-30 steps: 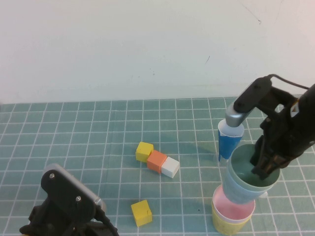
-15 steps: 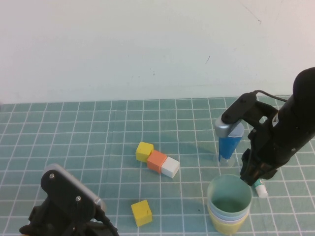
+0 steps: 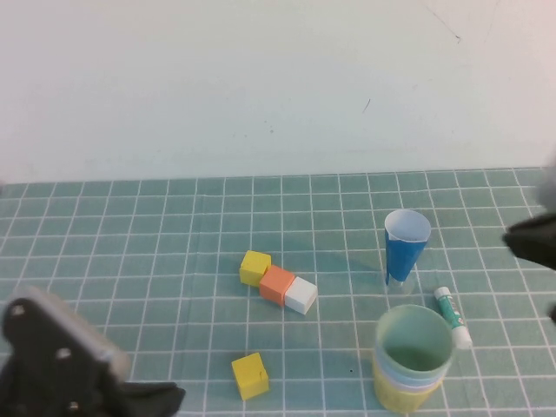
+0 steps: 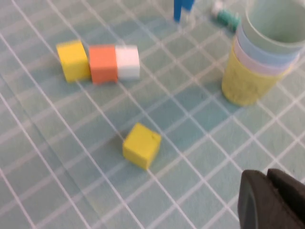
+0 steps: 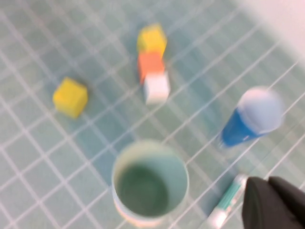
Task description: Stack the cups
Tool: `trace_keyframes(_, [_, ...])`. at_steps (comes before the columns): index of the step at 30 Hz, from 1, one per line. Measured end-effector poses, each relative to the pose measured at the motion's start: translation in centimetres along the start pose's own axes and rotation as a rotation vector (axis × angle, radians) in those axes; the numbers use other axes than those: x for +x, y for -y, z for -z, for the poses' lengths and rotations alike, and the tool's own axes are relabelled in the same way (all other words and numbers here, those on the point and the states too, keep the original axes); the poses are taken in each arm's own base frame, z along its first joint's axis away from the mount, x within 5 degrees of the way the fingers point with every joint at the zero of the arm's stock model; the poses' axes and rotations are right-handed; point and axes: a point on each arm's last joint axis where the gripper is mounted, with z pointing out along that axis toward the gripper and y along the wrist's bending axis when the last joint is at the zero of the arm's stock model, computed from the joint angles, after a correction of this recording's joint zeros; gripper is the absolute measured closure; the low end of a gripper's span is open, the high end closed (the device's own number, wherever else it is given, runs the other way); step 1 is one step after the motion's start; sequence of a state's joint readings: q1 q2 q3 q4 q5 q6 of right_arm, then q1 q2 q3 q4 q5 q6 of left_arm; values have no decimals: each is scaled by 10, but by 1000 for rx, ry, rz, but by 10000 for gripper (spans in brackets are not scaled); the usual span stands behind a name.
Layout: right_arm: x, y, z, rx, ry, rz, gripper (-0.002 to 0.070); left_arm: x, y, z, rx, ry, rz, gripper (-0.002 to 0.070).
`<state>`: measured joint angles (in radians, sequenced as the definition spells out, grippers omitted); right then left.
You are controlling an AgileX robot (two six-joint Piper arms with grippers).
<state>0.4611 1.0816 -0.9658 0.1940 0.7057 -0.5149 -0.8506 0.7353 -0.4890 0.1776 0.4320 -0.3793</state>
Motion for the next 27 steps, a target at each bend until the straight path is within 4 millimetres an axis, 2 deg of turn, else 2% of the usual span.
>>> trace_keyframes(5, [39, -20, 38, 78, 169, 10, 678, -2, -8, 27, -42, 124, -28, 677])
trace_keyframes(9, [68, -32, 49, 93, 219, 8, 678, 0, -20, 47, -138, 201, -33, 677])
trace_keyframes(12, [81, -37, 50, 99, 247, -2, 678, 3, -30, 57, -238, 215, -67, 677])
trace_keyframes(19, [86, -39, 49, 101, 260, -6, 678, 13, -43, 64, -366, 142, -70, 677])
trace_keyframes(27, [86, -39, 49, 102, 262, 2, 678, 15, -43, 65, -368, 119, -38, 677])
